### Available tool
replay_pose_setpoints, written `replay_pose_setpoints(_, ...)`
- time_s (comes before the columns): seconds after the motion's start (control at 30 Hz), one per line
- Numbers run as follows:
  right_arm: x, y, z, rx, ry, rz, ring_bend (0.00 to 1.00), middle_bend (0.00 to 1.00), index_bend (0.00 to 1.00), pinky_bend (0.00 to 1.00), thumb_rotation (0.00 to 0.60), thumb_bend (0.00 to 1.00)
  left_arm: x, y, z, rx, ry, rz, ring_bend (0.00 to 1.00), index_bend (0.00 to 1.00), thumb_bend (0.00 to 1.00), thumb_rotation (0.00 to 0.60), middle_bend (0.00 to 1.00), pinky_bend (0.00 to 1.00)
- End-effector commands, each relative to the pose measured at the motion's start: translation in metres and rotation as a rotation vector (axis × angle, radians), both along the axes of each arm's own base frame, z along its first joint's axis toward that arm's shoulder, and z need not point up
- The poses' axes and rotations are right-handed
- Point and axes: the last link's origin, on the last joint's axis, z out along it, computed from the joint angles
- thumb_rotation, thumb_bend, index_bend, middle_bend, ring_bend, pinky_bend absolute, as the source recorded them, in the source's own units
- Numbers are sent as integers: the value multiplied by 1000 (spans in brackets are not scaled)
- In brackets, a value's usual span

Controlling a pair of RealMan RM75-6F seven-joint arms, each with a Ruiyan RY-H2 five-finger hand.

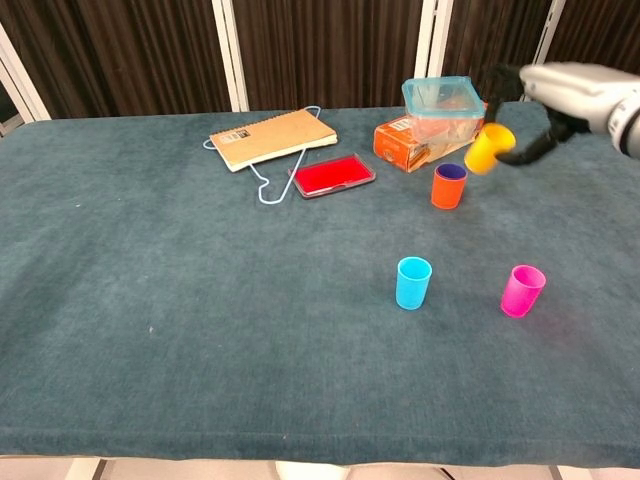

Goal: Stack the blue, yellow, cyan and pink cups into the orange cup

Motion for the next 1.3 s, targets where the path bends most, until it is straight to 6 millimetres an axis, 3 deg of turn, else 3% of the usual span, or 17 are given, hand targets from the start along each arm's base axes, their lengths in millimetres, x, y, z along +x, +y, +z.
replay_pose_setpoints(0.03, 17, -19, -4, -38, 15, -8, 0, 41, 635, 0, 600, 510, 0, 0, 0, 1, 0, 1, 0, 0, 460, 600, 0, 115)
replay_pose_setpoints(0.37, 22, -32, -35, -3, 58, -54, 0, 41, 623, 0, 600, 509, -2, -1, 2, 7, -5, 5, 0, 0, 460, 600, 0, 115)
replay_pose_setpoints(0.6, 17, -34, -42, 2, 97, -66, 0, 41, 574, 0, 600, 510, -2, 0, 4, 12, -11, 7, 0, 0, 460, 600, 0, 115)
replay_pose_setpoints(0.7, 13, -32, -43, 14, 127, -73, 0, 38, 475, 0, 600, 509, -2, 0, 5, 11, -12, 4, 0, 0, 460, 600, 0, 115)
replay_pose_setpoints(0.8, 13, -29, -42, 34, 125, -68, 0, 3, 249, 0, 600, 509, -1, 0, 5, 12, -14, 3, 0, 0, 461, 600, 0, 115)
replay_pose_setpoints(0.87, 17, -23, -39, 40, 93, -43, 0, 0, 169, 0, 600, 509, -1, 0, 5, 14, -15, 3, 0, 0, 460, 600, 0, 115)
replay_pose_setpoints(0.97, 26, -6, -33, 65, 28, 19, 0, 0, 138, 0, 600, 509, -2, 0, 6, 17, -16, 4, 0, 0, 460, 600, 0, 115)
replay_pose_setpoints(1.1, 41, 31, -29, 152, -43, 130, 0, 0, 204, 0, 600, 509, -1, -1, 5, 15, -16, 2, 0, 0, 460, 600, 0, 115)
replay_pose_setpoints(1.3, 46, 75, -36, 329, -17, 198, 0, 0, 279, 0, 600, 509, -1, -1, 5, 15, -14, -2, 0, 0, 460, 600, 0, 115)
